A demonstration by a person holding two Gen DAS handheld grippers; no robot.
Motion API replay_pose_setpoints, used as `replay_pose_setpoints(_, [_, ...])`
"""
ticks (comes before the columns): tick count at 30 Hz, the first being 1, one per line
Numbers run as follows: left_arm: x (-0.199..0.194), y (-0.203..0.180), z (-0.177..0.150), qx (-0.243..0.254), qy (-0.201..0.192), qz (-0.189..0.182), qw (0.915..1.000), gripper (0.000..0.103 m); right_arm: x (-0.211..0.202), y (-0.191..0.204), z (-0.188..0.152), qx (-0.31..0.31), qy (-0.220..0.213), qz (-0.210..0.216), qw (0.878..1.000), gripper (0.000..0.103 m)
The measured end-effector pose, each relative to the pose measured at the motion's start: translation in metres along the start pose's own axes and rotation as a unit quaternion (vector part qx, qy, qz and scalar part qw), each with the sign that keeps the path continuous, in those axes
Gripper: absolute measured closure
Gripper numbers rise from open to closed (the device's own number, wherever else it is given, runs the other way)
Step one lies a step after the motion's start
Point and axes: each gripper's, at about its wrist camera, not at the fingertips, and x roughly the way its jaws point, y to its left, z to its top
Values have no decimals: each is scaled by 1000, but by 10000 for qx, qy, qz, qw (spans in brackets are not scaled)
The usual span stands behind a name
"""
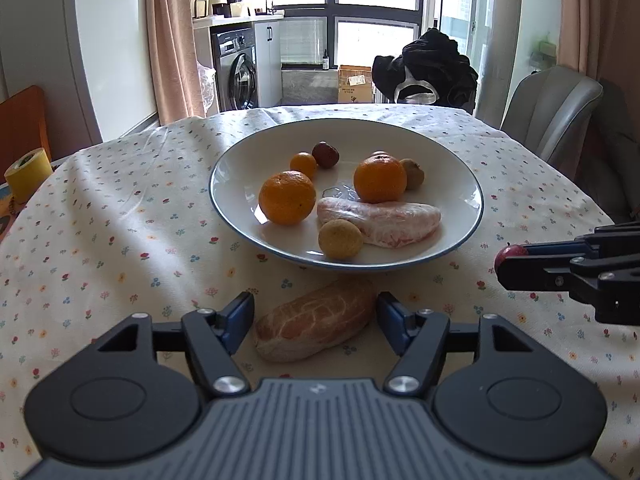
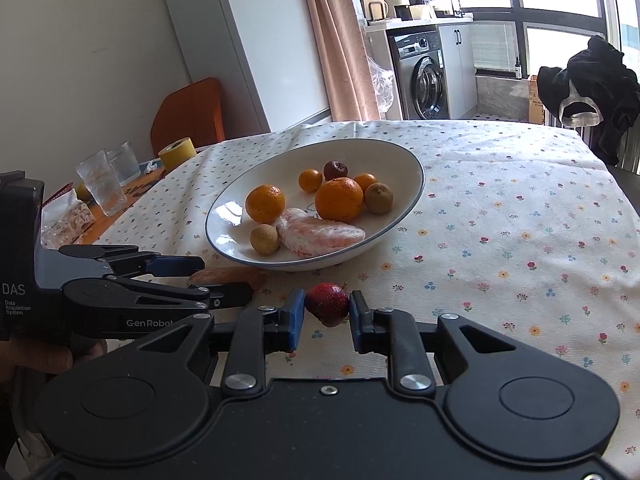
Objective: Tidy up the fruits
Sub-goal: 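Hold the plum in the right tool while the left tool approaches the pomelo segment, then grasp the pomelo segment with the left tool while the right tool holds the plum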
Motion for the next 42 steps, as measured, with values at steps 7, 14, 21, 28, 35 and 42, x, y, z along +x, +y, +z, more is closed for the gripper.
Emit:
replay_pose_setpoints(7, [3, -5, -1, 56, 36, -79, 9999, 33, -1, -3, 0, 29, -5, -12, 10000, 81])
replay_pose_setpoints(14, [-10, -7, -8, -8, 168, -288, 9994, 35, -4, -1, -2, 23, -31, 4, 10000, 80])
replay_pose_setpoints(21, [-17, -6, -8, -86, 266, -261, 9993, 58, -8, 3, -3, -8, -58, 42, 10000, 80])
replay_pose_setpoints(28, [-10, -7, -5, -41, 167, -244, 9996, 58, -7, 1, -3, 9, -44, 32, 10000, 80])
replay_pose_setpoints(35, [-2, -10, -1, -33, 92, -279, 9996, 58, -3, -2, -4, 37, 1, 9, 10000, 80])
replay_pose_setpoints(42, [-5, -8, -1, -68, 158, -311, 9994, 69, -3, -2, -5, 44, 6, 9, 10000, 80])
